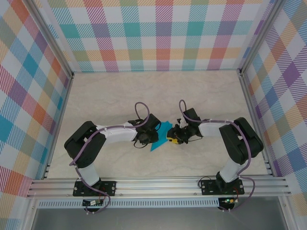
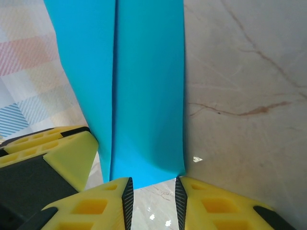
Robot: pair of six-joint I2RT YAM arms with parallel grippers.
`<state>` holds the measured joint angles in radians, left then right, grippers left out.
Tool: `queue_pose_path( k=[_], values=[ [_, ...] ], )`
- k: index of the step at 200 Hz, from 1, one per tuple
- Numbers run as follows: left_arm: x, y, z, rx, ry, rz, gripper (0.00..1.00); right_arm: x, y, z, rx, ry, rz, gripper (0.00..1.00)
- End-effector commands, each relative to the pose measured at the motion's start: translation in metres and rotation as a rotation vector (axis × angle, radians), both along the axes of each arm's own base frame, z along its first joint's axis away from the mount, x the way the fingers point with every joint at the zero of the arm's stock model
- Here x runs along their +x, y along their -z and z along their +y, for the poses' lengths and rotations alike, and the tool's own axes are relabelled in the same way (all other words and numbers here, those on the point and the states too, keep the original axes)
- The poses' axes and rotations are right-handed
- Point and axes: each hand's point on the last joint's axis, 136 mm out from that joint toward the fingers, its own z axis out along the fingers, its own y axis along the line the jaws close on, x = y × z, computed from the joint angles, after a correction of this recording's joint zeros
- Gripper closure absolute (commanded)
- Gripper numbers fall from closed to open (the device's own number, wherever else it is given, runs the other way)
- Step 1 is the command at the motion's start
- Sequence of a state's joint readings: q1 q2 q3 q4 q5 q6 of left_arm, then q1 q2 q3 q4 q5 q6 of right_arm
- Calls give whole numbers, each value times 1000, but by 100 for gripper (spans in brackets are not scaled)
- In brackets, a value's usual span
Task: Fold a paper plane with a square sheet of paper (pick it up from the middle)
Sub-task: Fourth fold the wing at the center of the table, then turn over the paper at the center of the table.
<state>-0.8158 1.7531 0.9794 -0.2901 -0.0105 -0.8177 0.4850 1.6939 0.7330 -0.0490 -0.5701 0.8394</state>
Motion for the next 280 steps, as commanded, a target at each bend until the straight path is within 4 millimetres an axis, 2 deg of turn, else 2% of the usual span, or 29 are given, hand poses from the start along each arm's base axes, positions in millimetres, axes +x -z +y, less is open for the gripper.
queue_pose_path(
  k=[1,80,155,201,231,238,257,280],
  values=[
    [-1,9,14,73,-15,20,78,-1,4,5,12,-2,25,68],
    [-5,19,25,126,-41,50,79,5,2,7,20,50,43,68],
    [-8,28,41,132,-113,78,81,9,-1,-5,-67,140,79,67],
    [-8,20,42,100,-122,61,80,12,-12,-8,-72,150,30,66],
    [-4,5,30,8,-101,23,78,13,-15,-15,-120,149,16,65],
    [2,-3,21,-32,-90,-12,77,13,-14,-16,-126,154,13,65],
    [8,-15,17,-47,-70,-47,75,14,-12,-16,-123,155,11,61],
    [13,-18,13,-48,-52,-58,74,16,-11,-10,-101,137,20,61]
  ],
)
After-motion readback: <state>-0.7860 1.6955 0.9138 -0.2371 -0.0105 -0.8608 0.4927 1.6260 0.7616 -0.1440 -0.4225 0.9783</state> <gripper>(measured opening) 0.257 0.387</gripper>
